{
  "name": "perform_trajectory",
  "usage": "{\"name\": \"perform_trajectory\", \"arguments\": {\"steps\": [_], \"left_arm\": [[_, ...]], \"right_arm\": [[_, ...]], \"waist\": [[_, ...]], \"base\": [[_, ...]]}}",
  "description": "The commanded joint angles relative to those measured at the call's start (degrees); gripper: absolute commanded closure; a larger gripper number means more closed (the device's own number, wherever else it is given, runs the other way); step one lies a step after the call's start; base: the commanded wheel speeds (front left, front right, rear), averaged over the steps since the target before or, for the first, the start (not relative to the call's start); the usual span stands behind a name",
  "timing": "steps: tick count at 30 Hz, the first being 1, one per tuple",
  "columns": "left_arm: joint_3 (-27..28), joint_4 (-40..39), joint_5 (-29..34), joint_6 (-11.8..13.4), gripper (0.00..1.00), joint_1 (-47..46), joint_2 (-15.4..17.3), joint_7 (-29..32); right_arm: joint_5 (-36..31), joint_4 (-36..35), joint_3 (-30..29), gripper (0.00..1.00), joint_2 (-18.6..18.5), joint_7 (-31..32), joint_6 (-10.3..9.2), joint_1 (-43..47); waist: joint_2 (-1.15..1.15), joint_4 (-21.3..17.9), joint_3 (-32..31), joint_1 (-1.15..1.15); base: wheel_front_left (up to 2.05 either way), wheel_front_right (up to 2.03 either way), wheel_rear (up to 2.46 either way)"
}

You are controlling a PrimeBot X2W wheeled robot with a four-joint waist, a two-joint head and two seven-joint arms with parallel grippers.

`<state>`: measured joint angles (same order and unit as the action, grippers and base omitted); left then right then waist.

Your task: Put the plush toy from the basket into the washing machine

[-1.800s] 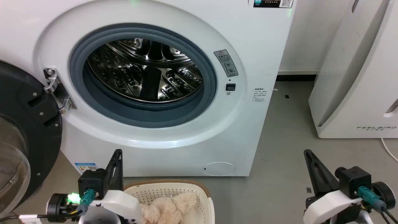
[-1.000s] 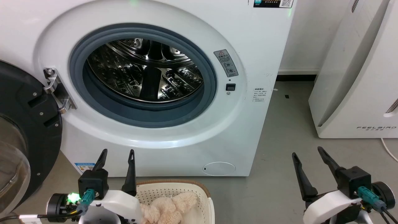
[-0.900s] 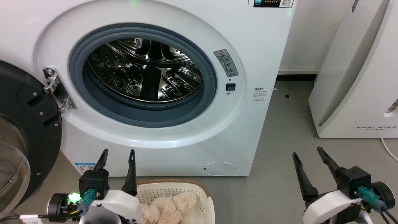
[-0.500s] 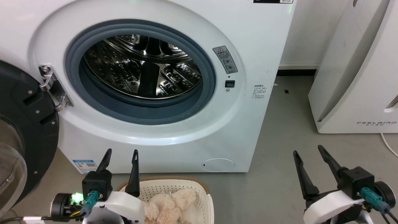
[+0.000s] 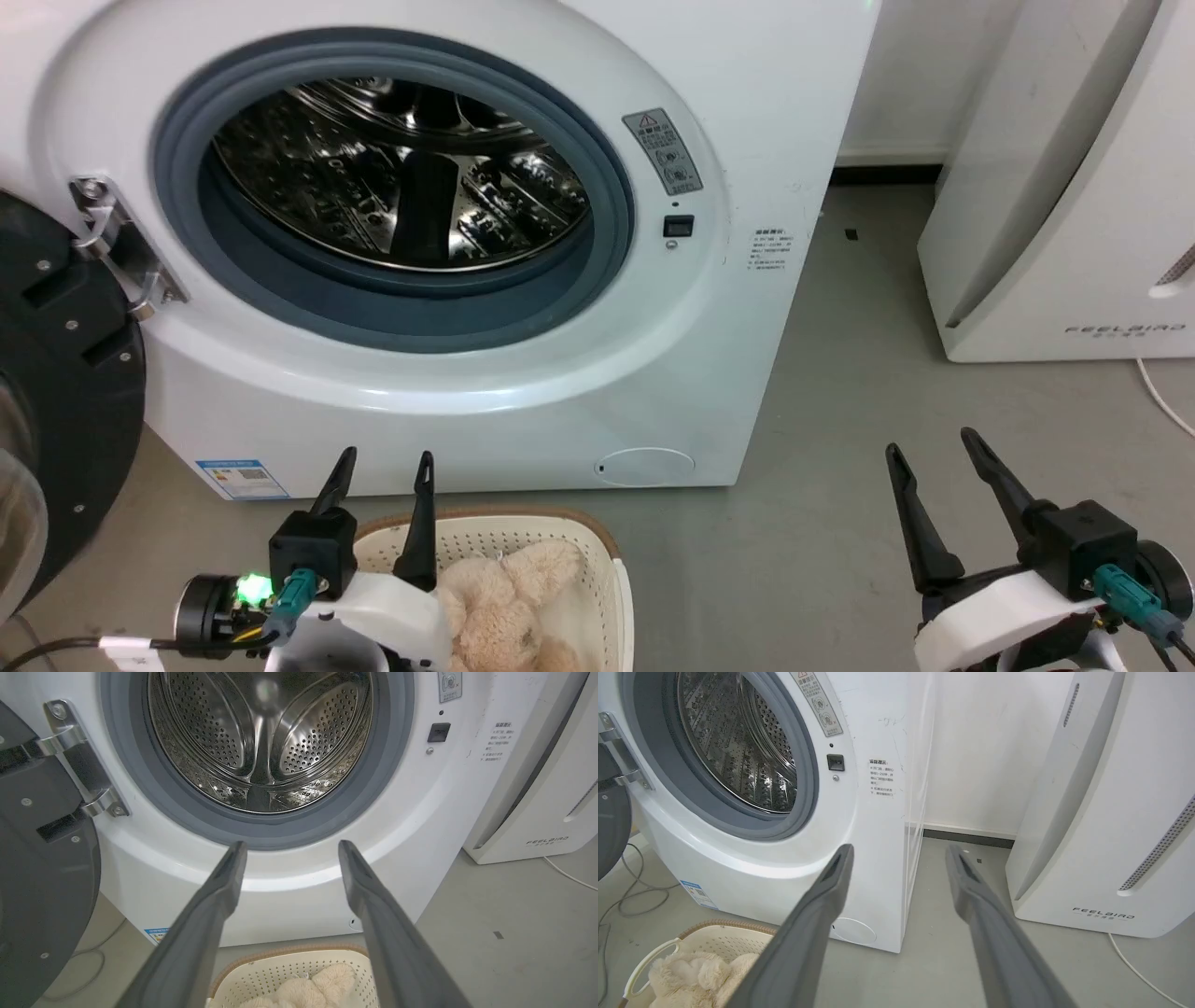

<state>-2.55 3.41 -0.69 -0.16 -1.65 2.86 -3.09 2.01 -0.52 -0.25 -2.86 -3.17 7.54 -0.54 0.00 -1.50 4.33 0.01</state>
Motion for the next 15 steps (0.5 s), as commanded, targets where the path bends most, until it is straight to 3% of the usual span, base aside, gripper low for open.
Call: {"name": "perform_trajectory", "arguments": {"steps": [1, 15], "left_arm": [[-0.27, 0.73, -0.4, -0.23, 0.0, -1.28, 0.11, -0.62], [-1.67, 7.24, -0.71, -0.98, 0.0, -5.87, 0.91, -2.29]], "right_arm": [[0.54, -0.16, -0.03, 0.0, 0.0, -0.56, -0.01, -0.79], [1.58, -0.88, -0.18, 0.0, -0.01, -2.23, -0.02, -2.41]], "waist": [[0.0, -0.33, 0.69, -0.01], [0.0, -2.53, 5.92, -0.01]], "base": [[0.0, 0.0, 0.0], [0.0, 0.0, 0.0]]}}
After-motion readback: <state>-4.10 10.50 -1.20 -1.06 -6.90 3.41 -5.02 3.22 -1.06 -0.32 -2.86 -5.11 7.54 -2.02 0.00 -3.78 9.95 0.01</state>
